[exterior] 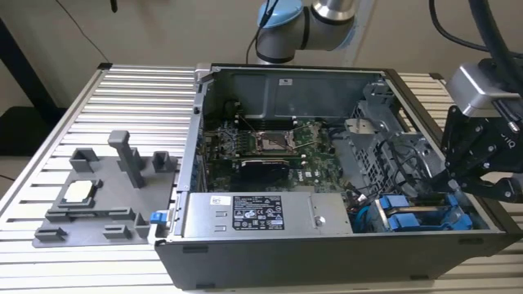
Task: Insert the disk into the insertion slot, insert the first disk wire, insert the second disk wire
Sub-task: 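Insert the second disk wire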
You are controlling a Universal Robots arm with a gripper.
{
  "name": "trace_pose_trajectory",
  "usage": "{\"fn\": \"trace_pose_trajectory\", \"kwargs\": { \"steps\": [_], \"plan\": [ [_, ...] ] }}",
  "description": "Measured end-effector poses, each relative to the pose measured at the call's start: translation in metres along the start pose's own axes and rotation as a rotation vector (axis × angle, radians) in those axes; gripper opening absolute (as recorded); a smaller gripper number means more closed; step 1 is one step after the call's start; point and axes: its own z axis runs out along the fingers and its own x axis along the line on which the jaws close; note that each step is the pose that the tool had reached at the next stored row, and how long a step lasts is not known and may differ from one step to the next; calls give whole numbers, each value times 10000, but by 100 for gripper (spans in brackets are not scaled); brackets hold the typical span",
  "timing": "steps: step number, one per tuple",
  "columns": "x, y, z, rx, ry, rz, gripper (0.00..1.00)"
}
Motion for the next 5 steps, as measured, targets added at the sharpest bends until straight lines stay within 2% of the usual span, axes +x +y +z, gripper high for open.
{"fn": "trace_pose_trajectory", "kwargs": {
  "steps": [5],
  "plan": [
    [0,0,-1,3,56,1,11]
  ]
}}
